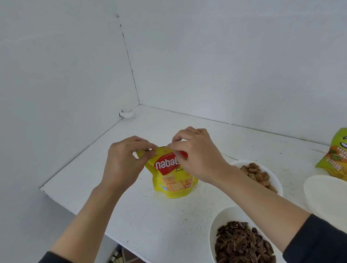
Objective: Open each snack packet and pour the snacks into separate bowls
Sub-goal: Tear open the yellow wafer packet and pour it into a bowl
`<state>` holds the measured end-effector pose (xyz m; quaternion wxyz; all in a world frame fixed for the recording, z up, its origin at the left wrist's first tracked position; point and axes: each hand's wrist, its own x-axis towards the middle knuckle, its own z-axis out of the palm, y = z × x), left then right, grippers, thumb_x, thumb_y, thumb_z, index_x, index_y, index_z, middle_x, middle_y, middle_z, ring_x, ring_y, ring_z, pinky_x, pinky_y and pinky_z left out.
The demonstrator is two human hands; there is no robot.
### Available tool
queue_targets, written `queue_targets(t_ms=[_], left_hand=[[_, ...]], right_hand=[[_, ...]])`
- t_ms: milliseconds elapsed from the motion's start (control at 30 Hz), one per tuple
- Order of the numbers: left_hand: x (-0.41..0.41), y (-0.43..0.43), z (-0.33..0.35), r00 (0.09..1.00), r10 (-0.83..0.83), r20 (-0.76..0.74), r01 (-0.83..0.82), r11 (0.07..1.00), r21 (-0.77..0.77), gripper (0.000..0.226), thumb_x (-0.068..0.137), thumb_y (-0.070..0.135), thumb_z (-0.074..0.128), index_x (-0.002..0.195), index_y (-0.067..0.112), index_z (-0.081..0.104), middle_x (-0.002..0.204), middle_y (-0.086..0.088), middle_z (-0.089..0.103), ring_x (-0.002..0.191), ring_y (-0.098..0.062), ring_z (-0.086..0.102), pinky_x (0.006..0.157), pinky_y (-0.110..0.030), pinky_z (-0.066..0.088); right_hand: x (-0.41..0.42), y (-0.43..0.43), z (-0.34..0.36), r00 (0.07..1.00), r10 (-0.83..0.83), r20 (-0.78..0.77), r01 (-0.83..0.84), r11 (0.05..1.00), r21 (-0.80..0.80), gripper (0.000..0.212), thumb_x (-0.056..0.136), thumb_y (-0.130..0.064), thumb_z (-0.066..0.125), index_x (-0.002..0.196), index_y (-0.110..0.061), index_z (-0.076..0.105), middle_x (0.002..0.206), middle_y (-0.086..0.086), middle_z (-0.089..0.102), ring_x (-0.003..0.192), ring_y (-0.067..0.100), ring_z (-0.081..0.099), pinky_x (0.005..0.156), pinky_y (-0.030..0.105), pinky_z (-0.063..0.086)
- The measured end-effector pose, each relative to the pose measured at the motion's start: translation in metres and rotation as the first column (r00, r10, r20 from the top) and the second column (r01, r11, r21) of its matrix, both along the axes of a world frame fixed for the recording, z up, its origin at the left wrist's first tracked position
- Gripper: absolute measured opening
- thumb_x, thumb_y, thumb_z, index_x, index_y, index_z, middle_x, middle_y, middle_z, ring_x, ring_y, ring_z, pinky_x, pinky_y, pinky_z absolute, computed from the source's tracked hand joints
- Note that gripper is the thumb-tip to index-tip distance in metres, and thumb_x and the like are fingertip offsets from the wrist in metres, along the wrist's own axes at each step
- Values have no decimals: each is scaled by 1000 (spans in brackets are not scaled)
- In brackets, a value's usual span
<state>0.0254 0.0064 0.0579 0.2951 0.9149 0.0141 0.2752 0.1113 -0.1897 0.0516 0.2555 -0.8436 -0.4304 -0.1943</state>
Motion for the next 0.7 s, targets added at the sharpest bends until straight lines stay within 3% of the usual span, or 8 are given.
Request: queue_targets(t_ms=[67,233,433,700], left_hand=[[0,-1,0,1000,1,-8,-1,1000,-6,15,83,11,81,91,24,82,87,11,73,81,-3,66,65,-8,43],[0,-5,2,1000,-6,-22,5,999,-54,16,83,9,81,90,23,80,88,10,71,80,-9,69,75,-32,57],[0,-4,0,999,9,-36,-12,996,-93,15,83,14,82,92,26,81,87,11,72,80,-9,68,75,-32,57],[-5,0,2,999,-30,-12,29,996,-79,13,82,11,83,89,22,83,87,9,75,78,-12,69,72,-37,58]], right_hand=[[0,2,2,1000,17,-15,-17,1000,-1,20,88,-12,67,101,-24,77,97,-8,67,95,19,60,89,41,40],[1,3,2,998,52,-35,-51,998,25,17,89,-12,65,98,-21,77,96,-6,71,88,19,65,86,40,45],[3,0,-8,997,67,39,-70,993,92,15,85,-6,66,89,-14,78,89,-4,76,75,20,68,80,37,49],[3,1,-6,992,109,67,-117,985,126,14,84,-6,66,86,-12,79,89,-3,78,74,19,71,77,35,52]])
